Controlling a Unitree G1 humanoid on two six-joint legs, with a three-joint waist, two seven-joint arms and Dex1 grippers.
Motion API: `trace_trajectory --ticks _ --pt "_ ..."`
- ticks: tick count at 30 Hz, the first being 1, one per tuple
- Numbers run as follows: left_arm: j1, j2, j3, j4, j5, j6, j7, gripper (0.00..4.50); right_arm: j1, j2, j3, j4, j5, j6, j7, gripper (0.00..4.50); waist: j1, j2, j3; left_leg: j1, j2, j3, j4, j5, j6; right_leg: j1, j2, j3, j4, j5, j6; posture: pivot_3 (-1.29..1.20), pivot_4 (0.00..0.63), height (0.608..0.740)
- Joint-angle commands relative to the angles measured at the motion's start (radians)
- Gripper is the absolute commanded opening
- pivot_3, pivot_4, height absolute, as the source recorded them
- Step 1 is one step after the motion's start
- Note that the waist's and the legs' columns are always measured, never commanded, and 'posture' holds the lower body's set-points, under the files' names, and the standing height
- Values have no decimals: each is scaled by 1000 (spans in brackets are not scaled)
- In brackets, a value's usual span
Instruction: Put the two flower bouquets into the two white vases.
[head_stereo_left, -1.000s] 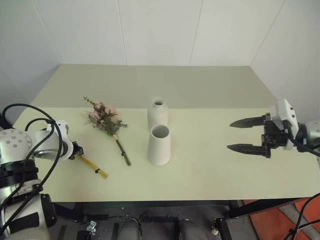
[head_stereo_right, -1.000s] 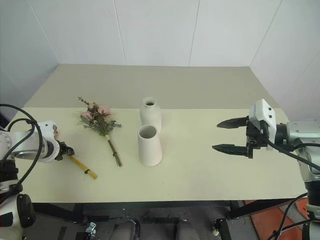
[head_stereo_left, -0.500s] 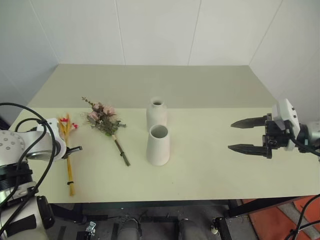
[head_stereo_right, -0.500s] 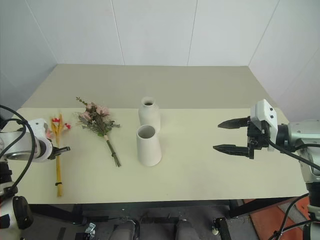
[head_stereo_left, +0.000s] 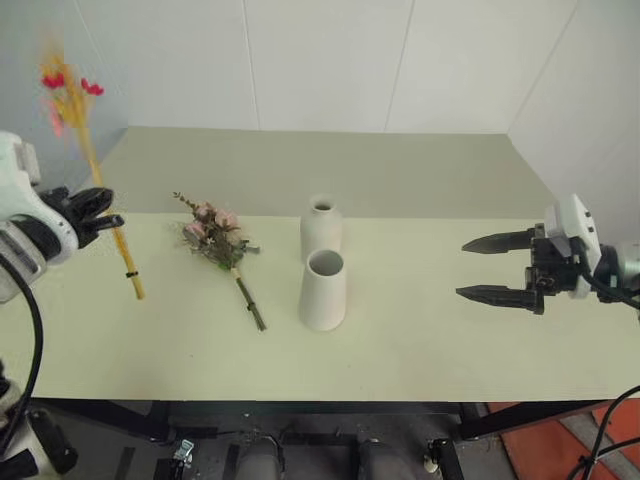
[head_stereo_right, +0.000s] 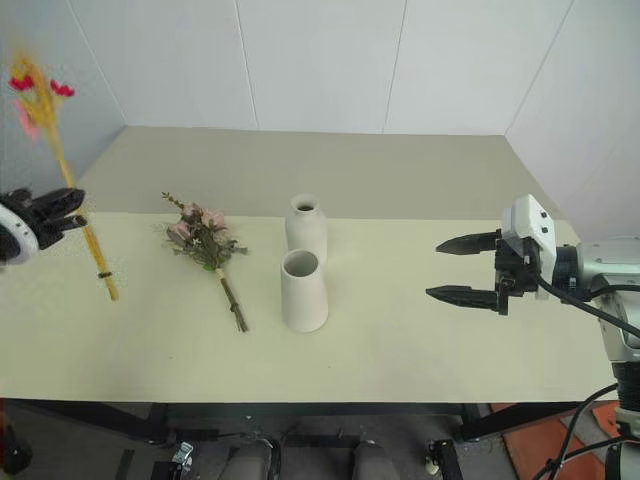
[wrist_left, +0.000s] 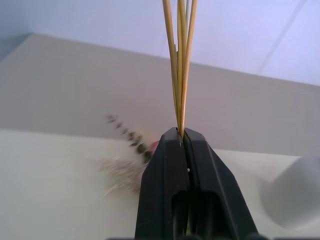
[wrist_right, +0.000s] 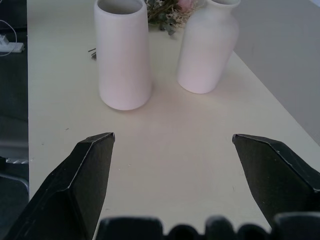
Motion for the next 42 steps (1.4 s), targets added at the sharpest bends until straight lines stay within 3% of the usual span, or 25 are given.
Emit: trace_trajectory --ticks 1,9,20,28,38,42 --pt "-100 -31 -95 17 62 -183 -205 37 -15 0 -46 -41 32 33 -45 4500 -1 0 0 0 0 0 0 0 0 0 0 0 0 0 0 0 150 740" --pt "-413 -265 -349 351 305 -495 -440 37 -26 29 -62 -114 62 139 -197 4500 -2 0 0 -1 0 0 1 0 0 1 0 0 -1 0 1 0 150 740" --pt "-633 -505 -434 717 506 -767 -594 37 35 24 -127 -211 107 197 -278 4500 -18 0 0 -3 0 0 2 -1 1 -1 0 1 -1 0 4 0 150 740" --pt "-604 -568 -484 769 608 -822 -650 37 103 12 -188 -280 138 235 -310 4500 -21 0 0 -3 0 0 2 -1 1 -1 0 2 -1 -2 8 0 150 740" --pt "-539 -579 -514 752 708 -845 -643 37 119 3 -201 -299 154 239 -318 4500 -20 0 0 -2 -1 0 2 -1 1 0 1 2 -1 -3 10 0 150 740" --pt "-501 -563 -507 696 710 -799 -643 956 121 4 -197 -299 153 235 -318 4500 -20 0 0 -2 -1 0 2 -1 1 0 1 2 -1 -3 10 0 150 740"
